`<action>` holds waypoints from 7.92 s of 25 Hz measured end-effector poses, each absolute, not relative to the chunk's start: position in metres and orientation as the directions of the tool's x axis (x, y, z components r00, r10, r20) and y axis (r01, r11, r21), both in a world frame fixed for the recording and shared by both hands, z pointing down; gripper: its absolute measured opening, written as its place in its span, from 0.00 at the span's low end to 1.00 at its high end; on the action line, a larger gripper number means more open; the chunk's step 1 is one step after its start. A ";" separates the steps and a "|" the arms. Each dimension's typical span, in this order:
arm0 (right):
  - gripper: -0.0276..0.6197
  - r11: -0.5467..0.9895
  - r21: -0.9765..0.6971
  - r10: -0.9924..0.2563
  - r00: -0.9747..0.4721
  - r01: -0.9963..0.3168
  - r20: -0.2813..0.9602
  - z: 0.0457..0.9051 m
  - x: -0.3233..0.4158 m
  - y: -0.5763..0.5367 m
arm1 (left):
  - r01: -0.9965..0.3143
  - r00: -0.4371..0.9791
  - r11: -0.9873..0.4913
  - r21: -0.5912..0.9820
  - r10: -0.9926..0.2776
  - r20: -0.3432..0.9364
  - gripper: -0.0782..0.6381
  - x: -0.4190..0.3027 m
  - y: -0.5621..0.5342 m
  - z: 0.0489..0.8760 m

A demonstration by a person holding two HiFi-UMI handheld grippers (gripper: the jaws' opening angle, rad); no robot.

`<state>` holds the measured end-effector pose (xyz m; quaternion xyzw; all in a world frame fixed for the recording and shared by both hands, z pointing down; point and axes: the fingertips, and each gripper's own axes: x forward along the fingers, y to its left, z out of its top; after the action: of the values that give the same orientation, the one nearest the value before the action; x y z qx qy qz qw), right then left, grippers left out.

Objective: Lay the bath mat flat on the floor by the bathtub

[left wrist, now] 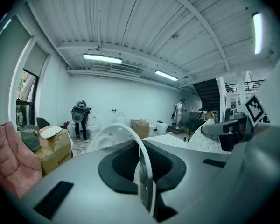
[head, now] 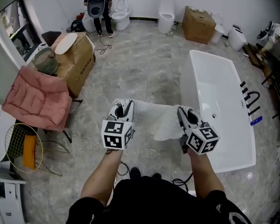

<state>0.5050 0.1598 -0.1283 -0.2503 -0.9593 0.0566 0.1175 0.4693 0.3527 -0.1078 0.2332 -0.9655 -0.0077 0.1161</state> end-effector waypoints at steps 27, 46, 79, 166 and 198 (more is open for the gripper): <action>0.08 0.850 -0.236 0.521 -0.818 0.471 0.242 -0.077 0.386 0.213 | -0.409 -0.862 0.910 0.069 -0.410 0.297 0.14 0.365 0.412 -0.066; 0.08 0.801 -0.356 0.581 -0.770 0.482 0.265 -0.038 0.169 0.155 | -0.389 -0.841 0.919 0.066 -0.384 0.381 0.14 0.154 0.346 -0.054; 0.08 0.937 -0.312 0.274 -0.887 0.159 0.372 -0.028 -0.120 0.225 | -0.729 -0.611 0.678 0.094 -0.706 0.360 0.14 -0.205 0.383 -0.043; 0.08 0.064 -0.405 -0.670 -0.340 -0.912 0.660 0.167 0.145 0.005 | -0.758 0.595 -0.580 0.298 -0.427 0.681 0.14 -0.047 -0.049 0.179; 0.08 0.061 -0.469 -0.560 -0.419 -0.881 0.715 0.501 0.185 -0.028 | -0.838 0.471 -0.482 0.254 -0.405 0.784 0.14 -0.019 -0.061 0.486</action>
<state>0.1845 -0.0283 0.5008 0.5096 -0.7068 0.4583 0.1753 -0.0189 -0.0612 0.4864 0.7936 -0.3918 0.3335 0.3247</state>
